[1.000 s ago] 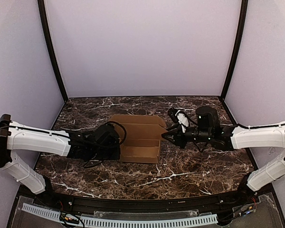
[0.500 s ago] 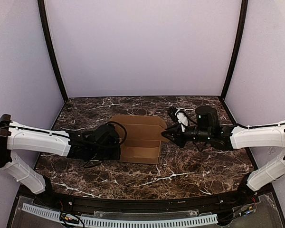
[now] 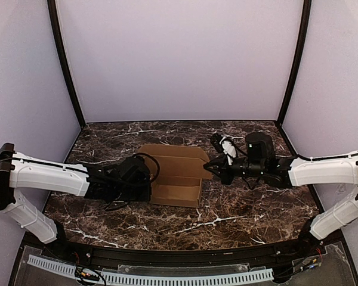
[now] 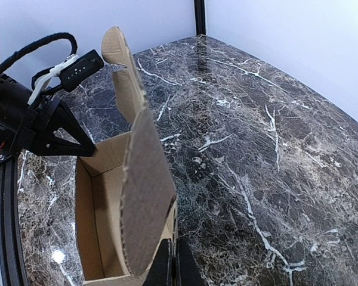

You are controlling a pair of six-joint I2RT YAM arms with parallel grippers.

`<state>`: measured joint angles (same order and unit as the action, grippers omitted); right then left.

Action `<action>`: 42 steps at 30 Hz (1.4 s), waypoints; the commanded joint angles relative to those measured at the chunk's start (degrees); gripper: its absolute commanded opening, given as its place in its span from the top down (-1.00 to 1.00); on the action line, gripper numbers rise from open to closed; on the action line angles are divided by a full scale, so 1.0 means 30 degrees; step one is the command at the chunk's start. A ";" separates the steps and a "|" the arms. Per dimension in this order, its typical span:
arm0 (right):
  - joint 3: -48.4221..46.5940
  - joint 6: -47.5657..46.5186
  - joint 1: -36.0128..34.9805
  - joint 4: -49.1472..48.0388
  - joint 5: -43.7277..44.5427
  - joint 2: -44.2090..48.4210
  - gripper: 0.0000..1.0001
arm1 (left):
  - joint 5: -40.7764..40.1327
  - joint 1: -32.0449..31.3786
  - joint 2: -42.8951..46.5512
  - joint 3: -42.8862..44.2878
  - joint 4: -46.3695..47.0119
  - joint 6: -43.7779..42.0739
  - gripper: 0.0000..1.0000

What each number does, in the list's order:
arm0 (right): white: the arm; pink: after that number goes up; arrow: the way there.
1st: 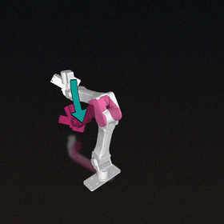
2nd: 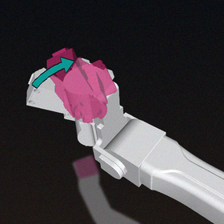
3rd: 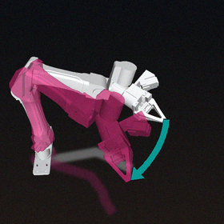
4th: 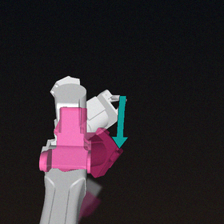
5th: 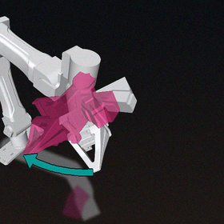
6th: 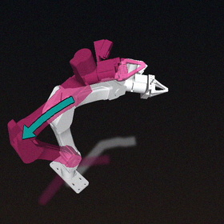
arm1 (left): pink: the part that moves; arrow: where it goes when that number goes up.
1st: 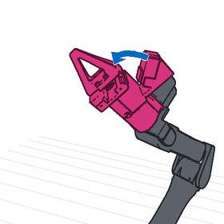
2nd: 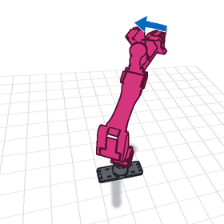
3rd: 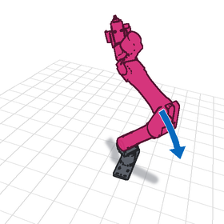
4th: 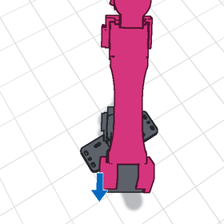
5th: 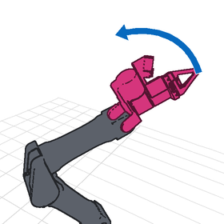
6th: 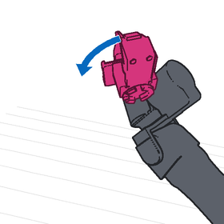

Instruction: Fold the paper box

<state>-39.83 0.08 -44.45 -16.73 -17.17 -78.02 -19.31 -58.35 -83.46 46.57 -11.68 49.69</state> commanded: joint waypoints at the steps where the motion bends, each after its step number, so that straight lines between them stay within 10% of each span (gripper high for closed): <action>1: -0.0306 0.0075 0.0079 -0.0648 -0.0448 -0.0338 1.00 | 0.0035 0.0052 -0.0025 -0.0065 0.0166 -0.0442 0.86; 6: 0.0207 -0.0556 0.0080 -0.0709 0.0362 -0.0362 1.00 | -0.0364 0.0036 0.0953 -0.0217 0.0127 -0.1462 0.17; 14: 0.0911 -0.1121 0.0098 -0.0819 0.0552 -0.0449 1.00 | -0.0925 0.0054 0.2760 -0.0832 -0.0419 -0.3024 -0.23; 42: 0.3542 -0.3779 0.0123 0.0972 -0.4207 0.2730 1.00 | 0.4260 0.2017 0.5242 -0.2850 0.2358 -1.0010 -0.17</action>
<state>-30.35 -10.70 -44.45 -15.14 -27.05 -70.59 -10.98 -52.64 -68.64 39.09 -7.60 22.92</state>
